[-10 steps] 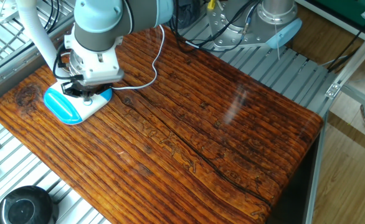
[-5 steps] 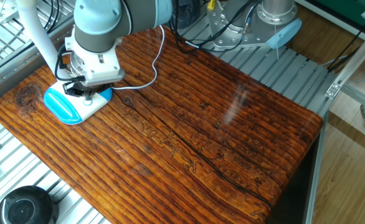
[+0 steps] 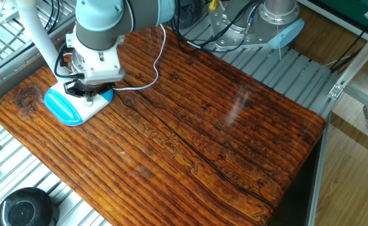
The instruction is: Turn on the desk lamp by pressing the button
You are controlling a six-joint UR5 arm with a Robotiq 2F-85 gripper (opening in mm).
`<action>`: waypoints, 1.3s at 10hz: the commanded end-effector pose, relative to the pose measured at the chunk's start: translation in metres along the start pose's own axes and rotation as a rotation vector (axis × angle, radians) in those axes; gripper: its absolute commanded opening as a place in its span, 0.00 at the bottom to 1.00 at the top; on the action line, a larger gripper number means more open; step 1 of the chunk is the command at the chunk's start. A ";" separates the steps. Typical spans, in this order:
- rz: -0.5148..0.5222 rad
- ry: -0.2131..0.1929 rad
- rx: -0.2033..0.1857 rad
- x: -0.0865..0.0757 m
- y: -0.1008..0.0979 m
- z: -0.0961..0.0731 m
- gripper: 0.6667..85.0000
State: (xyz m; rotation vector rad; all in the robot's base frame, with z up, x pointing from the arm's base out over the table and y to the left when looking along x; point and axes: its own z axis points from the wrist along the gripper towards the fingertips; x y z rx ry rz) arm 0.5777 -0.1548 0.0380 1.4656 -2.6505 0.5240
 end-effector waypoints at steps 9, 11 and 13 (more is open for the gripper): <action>0.009 0.003 0.013 -0.001 -0.005 0.003 0.00; 0.007 0.003 0.010 -0.001 -0.005 0.004 0.00; 0.000 0.001 0.005 -0.002 -0.003 0.005 0.00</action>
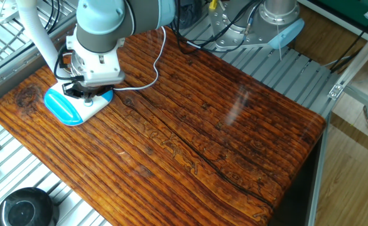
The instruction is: Turn on the desk lamp by pressing the button
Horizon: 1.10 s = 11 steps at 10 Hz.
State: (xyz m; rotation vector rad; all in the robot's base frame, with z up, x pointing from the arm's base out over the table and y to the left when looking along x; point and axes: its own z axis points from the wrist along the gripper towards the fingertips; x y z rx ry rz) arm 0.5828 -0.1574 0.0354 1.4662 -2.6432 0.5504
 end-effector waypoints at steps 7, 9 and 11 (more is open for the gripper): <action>0.015 0.039 0.020 -0.008 0.014 -0.013 0.00; 0.029 -0.024 -0.113 -0.015 0.024 -0.041 0.00; 0.112 -0.072 -0.168 -0.007 0.018 -0.053 0.00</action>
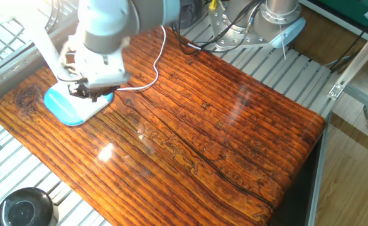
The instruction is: Turn on the desk lamp by pressing the button
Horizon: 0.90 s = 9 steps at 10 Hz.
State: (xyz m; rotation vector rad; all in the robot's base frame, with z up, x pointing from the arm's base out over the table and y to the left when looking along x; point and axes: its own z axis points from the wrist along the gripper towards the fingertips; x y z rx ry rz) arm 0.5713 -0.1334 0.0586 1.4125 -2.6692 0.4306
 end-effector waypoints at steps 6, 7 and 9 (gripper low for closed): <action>0.603 -0.204 -0.296 -0.044 0.031 -0.026 0.00; 0.666 -0.218 -0.323 -0.052 0.034 -0.030 0.00; 0.730 -0.219 -0.330 -0.059 0.035 -0.040 0.00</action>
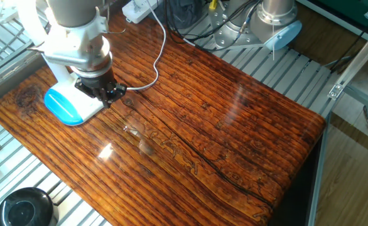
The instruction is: Turn on the desk lamp by pressing the button
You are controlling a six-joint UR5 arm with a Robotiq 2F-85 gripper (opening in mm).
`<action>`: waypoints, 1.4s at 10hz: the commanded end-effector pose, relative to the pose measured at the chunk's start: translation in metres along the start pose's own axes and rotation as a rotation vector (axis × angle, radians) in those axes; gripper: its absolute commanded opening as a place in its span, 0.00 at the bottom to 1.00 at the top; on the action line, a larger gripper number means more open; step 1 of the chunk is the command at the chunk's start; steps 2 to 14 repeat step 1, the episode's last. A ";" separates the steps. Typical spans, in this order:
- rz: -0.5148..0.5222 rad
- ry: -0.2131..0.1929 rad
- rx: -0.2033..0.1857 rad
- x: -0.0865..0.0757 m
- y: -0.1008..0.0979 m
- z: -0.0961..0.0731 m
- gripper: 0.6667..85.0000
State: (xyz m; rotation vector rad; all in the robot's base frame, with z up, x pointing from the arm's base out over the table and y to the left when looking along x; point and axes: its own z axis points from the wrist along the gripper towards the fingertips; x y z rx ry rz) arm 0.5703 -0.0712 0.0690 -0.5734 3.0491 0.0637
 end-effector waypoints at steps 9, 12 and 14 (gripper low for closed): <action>0.148 -0.023 -0.018 -0.007 0.008 -0.009 0.00; 0.148 -0.023 -0.018 -0.007 0.008 -0.009 0.00; 0.148 -0.023 -0.018 -0.007 0.008 -0.009 0.00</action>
